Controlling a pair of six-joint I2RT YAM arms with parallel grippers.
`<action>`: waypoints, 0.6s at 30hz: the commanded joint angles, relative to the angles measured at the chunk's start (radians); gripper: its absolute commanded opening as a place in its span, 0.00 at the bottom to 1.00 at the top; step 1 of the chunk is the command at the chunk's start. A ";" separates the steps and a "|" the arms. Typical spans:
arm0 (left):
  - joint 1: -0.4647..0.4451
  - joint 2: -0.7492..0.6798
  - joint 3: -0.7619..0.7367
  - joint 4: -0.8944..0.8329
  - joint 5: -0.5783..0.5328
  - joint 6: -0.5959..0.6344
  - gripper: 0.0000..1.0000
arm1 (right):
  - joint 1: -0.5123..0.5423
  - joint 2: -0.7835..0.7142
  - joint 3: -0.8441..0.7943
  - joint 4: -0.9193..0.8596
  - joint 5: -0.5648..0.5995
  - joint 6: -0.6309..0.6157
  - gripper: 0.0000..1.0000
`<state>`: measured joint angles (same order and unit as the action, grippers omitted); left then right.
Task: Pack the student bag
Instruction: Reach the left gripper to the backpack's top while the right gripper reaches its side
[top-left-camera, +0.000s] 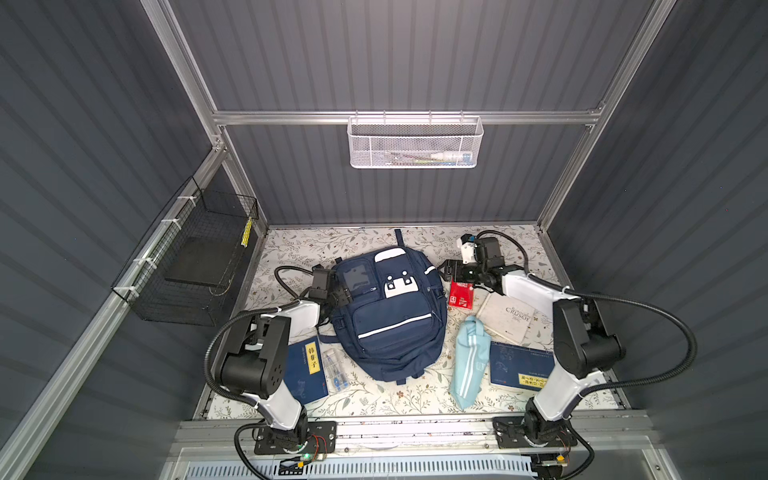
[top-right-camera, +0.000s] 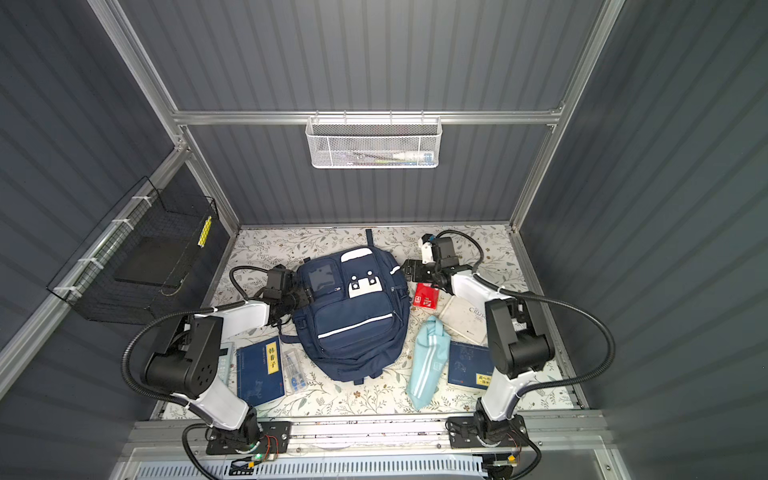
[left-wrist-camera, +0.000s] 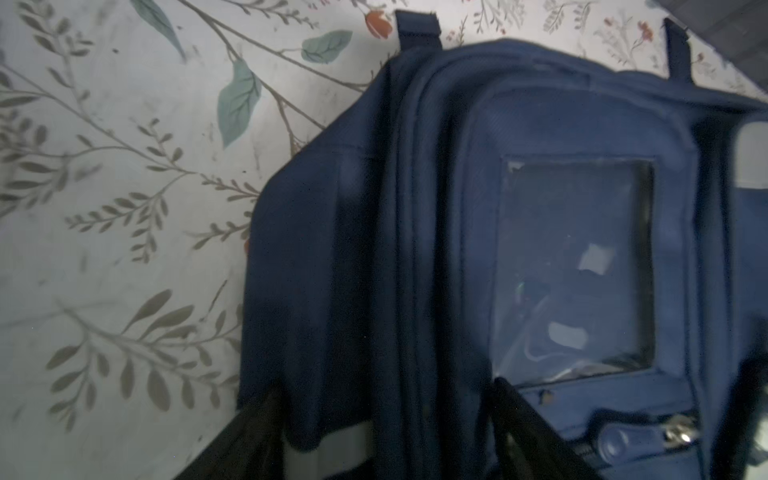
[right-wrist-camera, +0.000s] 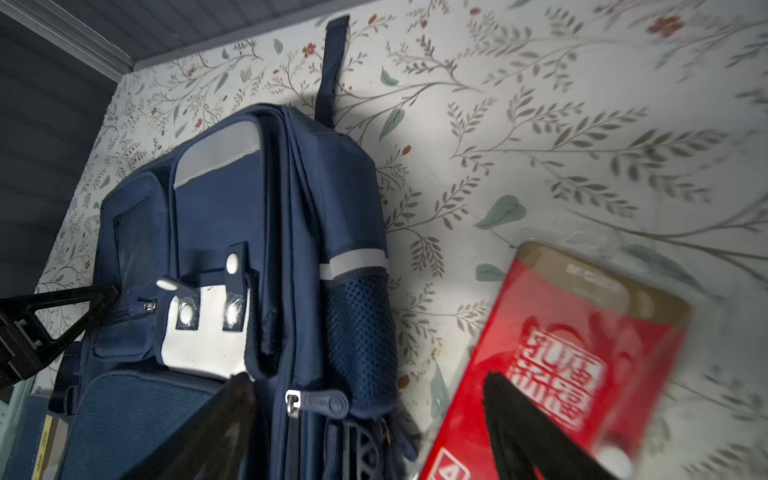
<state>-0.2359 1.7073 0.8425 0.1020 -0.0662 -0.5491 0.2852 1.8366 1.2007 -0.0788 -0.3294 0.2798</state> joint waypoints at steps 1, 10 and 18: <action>-0.006 0.078 0.068 -0.016 0.055 0.004 0.64 | 0.021 0.092 0.084 -0.121 -0.080 -0.026 0.73; -0.006 0.301 0.365 -0.040 0.134 0.009 0.45 | 0.028 0.155 0.163 -0.197 -0.090 -0.074 0.33; -0.006 0.526 0.777 -0.124 0.218 -0.004 0.47 | 0.064 0.094 0.098 -0.250 -0.116 -0.135 0.32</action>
<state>-0.2329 2.1815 1.5059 0.0452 0.0673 -0.5400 0.3141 1.9614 1.3212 -0.2764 -0.3874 0.1921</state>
